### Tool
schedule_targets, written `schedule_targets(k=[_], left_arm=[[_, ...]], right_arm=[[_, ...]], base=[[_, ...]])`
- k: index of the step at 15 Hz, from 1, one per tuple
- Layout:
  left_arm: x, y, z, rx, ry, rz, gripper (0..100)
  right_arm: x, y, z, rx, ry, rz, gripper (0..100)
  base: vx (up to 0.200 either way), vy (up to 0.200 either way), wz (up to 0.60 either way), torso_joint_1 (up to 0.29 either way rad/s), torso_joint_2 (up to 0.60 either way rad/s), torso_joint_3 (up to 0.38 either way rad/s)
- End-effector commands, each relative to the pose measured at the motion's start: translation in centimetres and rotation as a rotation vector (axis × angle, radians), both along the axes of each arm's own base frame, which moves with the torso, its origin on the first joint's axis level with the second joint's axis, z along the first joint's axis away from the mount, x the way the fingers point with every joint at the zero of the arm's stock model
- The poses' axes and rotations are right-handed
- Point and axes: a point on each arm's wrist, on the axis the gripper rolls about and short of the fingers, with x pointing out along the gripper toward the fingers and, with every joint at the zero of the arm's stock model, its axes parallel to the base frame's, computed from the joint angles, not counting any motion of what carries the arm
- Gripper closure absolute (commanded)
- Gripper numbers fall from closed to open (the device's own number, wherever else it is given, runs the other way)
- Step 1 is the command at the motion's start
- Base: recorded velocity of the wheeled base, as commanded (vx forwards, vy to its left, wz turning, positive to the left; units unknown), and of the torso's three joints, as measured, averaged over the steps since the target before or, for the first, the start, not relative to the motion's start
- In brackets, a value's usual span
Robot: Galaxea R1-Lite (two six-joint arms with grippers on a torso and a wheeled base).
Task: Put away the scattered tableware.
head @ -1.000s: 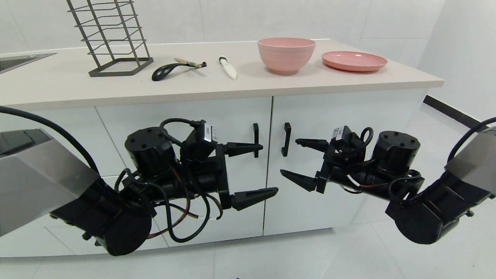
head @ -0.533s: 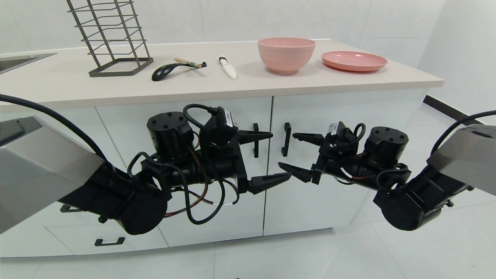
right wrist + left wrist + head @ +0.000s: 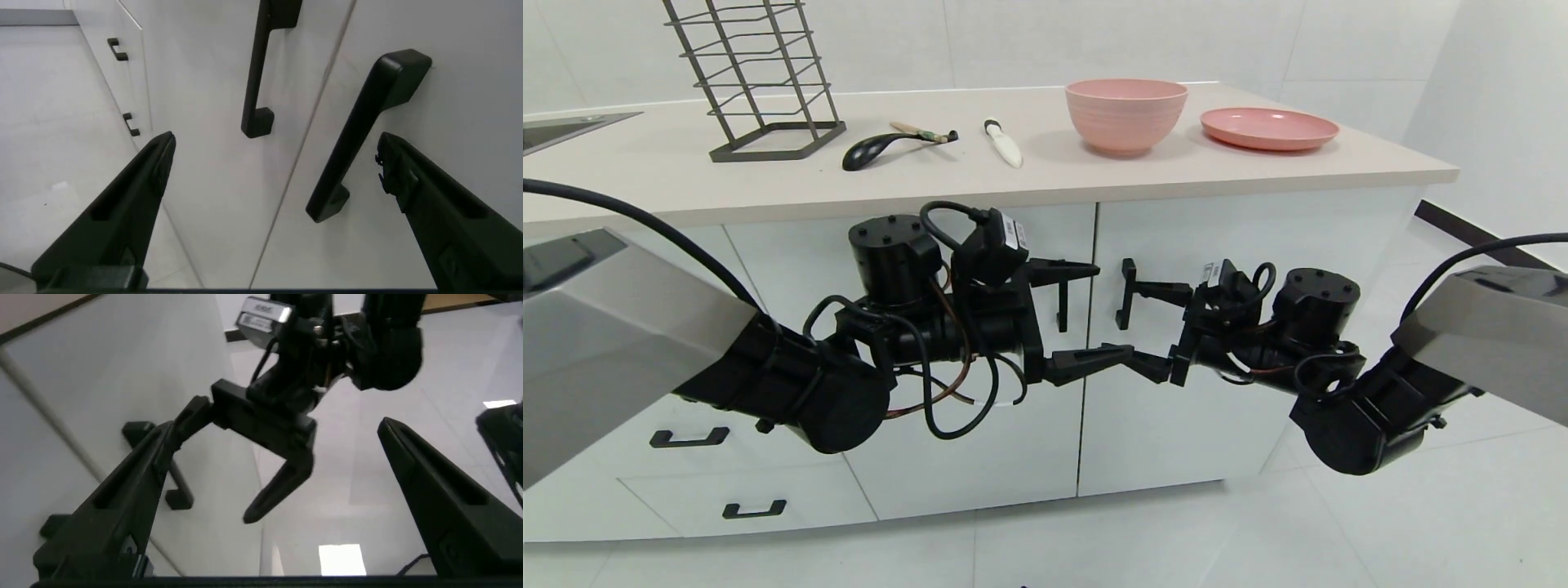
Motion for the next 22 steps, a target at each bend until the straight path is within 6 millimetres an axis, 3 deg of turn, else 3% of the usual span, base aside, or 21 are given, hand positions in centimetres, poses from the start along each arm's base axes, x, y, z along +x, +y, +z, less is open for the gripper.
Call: schedule_targets(k=[1,7,14,18,19,22], left_arm=[[0.4,-0.1,-0.1,-0.002,-0.002,0.024,0],[0.8,-0.3,-0.1,-0.013,-0.020,0.030,0],[1.5,-0.4,-0.5,-0.016,-0.013,0.117,0],[1.6,-0.5,-0.1,-0.028,-0.013,0.120,0],[1.6,-0.7,-0.1,-0.032,-0.020,0.115,0],[1.2,-1.6,0.0,-0.043,-0.033,0.089,0]], right_arm=[[0.3,0.4,-0.5,-0.003,0.001,0.020,0],[1.4,1.1,-0.4,0.010,-0.033,0.051,0],[0.3,0.9,-0.1,0.006,-0.027,0.150,0],[-2.8,1.0,1.7,0.003,-0.022,0.190,0],[-4.7,0.6,2.0,-0.010,-0.006,0.204,0],[-6.9,-0.8,1.9,-0.033,0.032,0.198,0]], base=[[0.000,0.000,0.00,0.000,0.00,0.000],[0.000,0.000,0.00,0.000,0.00,0.000],[0.000,0.000,0.00,0.000,0.00,0.000],[0.000,0.000,0.00,0.000,0.00,0.000],[0.000,0.000,0.00,0.000,0.00,0.000],[0.000,0.000,0.00,0.000,0.00,0.000]])
